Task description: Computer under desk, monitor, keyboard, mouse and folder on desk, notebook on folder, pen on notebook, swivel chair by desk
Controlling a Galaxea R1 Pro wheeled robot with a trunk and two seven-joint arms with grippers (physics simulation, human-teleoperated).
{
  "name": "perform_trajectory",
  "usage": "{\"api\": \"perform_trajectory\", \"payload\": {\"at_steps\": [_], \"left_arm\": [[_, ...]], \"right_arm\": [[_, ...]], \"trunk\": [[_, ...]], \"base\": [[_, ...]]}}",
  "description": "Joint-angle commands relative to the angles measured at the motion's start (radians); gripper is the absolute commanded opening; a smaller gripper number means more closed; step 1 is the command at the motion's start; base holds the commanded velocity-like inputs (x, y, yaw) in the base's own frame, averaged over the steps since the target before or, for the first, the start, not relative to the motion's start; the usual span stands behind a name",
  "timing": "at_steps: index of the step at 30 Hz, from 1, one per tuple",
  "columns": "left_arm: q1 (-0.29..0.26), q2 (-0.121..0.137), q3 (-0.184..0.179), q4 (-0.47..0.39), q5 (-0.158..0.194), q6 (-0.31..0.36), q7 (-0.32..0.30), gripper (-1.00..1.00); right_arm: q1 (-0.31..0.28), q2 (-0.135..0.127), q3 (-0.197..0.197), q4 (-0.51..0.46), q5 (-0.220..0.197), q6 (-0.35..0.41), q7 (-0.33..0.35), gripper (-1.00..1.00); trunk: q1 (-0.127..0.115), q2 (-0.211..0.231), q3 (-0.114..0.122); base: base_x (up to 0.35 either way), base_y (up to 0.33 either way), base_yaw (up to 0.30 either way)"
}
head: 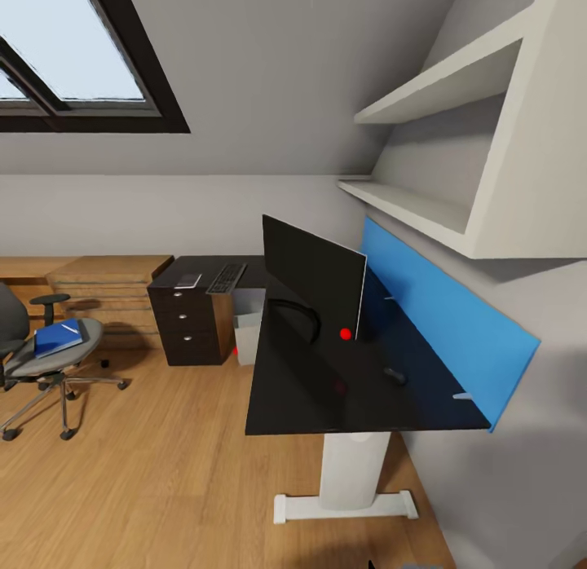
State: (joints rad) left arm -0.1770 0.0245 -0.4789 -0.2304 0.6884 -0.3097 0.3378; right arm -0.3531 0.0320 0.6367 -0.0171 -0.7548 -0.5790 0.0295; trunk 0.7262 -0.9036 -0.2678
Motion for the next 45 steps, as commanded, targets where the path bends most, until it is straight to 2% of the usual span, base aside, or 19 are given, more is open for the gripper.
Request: {"api": "perform_trajectory", "payload": {"at_steps": [1,7,8,10,11,19,20,23,25,26,30,31,34,35,38,39,42,43,45], "left_arm": [[-0.001,0.002,-0.008,-0.001,0.007,0.026,0.006,1.0],[-0.001,0.003,-0.008,-0.002,0.005,0.073,0.005,1.0],[-0.001,0.002,-0.009,-0.003,0.0,0.078,0.004,1.0],[-0.001,0.001,-0.009,-0.003,-0.002,0.079,0.003,1.0],[-0.001,0.001,-0.01,-0.003,-0.003,0.08,0.003,1.0],[-0.001,0.004,-0.008,-0.003,-0.001,0.068,0.004,1.0],[-0.001,0.004,-0.008,-0.003,0.0,0.062,0.004,1.0],[-0.001,0.005,-0.007,-0.003,0.0,0.047,0.004,1.0],[-0.001,0.005,-0.004,-0.003,0.001,0.017,0.004,1.0],[-0.001,0.006,-0.002,-0.003,0.003,-0.023,0.004,1.0],[-0.001,0.007,0.0,-0.002,0.005,-0.082,0.004,1.0],[-0.001,0.007,0.0,-0.002,0.006,-0.102,0.004,1.0],[-0.001,0.007,0.0,-0.001,0.006,-0.111,0.004,1.0],[-0.001,0.009,0.001,-0.001,0.006,-0.116,0.004,1.0],[-0.001,0.008,0.001,-0.001,0.004,-0.117,0.004,1.0],[-0.001,0.008,0.0,-0.001,0.004,-0.118,0.004,1.0],[-0.001,0.008,0.0,-0.001,0.004,-0.118,0.004,1.0],[-0.001,0.008,0.0,-0.001,0.004,-0.118,0.004,1.0],[-0.001,0.008,0.0,-0.001,0.004,-0.119,0.004,1.0]], "right_arm": [[-0.002,0.0,0.004,-0.004,-0.012,-0.003,-0.003,1.0],[-0.007,-0.03,-0.007,-0.098,-0.013,0.001,-0.048,1.0],[-0.008,-0.05,-0.011,-0.169,-0.012,0.005,-0.092,1.0],[-0.008,-0.066,-0.013,-0.226,-0.012,0.009,-0.138,1.0],[-0.009,-0.081,-0.014,-0.289,-0.011,0.012,-0.196,1.0],[-0.009,-0.144,-0.013,-0.572,-0.001,0.072,-0.466,1.0],[-0.009,-0.169,-0.014,-0.648,0.001,0.12,-0.517,1.0],[-0.009,-0.21,-0.015,-0.768,0.002,0.231,-0.571,1.0],[-0.009,-0.248,-0.021,-0.876,0.002,0.365,-0.601,1.0],[-0.013,-0.275,-0.043,-0.957,0.002,0.485,-0.613,1.0],[-0.044,-0.294,-0.093,-1.021,0.002,0.616,-0.617,1.0],[-0.096,-0.3,-0.115,-1.021,0.0,0.668,-0.605,1.0],[-0.157,-0.301,-0.124,-0.962,-0.001,0.69,-0.559,1.0],[-0.25,-0.296,-0.128,-0.801,-0.001,0.698,-0.456,1.0],[-0.329,-0.281,-0.128,-0.638,0.0,0.696,-0.351,1.0],[-0.404,-0.257,-0.128,-0.494,0.003,0.676,-0.257,1.0],[-0.433,-0.246,-0.126,-0.426,0.013,0.651,-0.22,1.0],[-0.452,-0.239,-0.124,-0.383,0.057,0.629,-0.194,1.0],[-0.458,-0.236,-0.124,-0.366,0.089,0.621,-0.186,1.0]], "trunk": [[-0.004,0.006,0.002],[-0.027,0.048,0.021],[-0.031,0.055,0.024],[-0.038,0.069,0.03],[-0.042,0.076,0.033],[-0.073,0.132,0.058],[-0.073,0.132,0.058],[-0.073,0.132,0.058],[-0.073,0.132,0.058],[-0.073,0.132,0.058],[-0.073,0.132,0.058],[-0.073,0.132,0.058],[-0.073,0.132,0.058],[-0.073,0.132,0.058],[-0.073,0.132,0.058],[-0.073,0.132,0.058],[-0.073,0.132,0.058],[-0.073,0.132,0.058],[-0.073,0.132,0.058]], "base": [[0.0,0.0,0.0],[0.0,0.0,0.0],[0.0,0.0,0.0],[0.0,0.0,0.0],[0.0,0.0,0.0],[0.0,0.0,0.0],[0.0,0.0,0.0],[0.0,0.0,0.0],[0.0,0.0,0.0],[0.0,0.0,0.0],[0.0,0.0,0.0],[0.0,0.0,0.0],[0.0,0.0,0.0],[0.018,0.0,0.0],[0.101,0.0,0.0],[0.252,0.0,0.0],[0.279,0.0,0.0],[0.314,0.0,0.0],[0.321,0.0,0.0]]}}
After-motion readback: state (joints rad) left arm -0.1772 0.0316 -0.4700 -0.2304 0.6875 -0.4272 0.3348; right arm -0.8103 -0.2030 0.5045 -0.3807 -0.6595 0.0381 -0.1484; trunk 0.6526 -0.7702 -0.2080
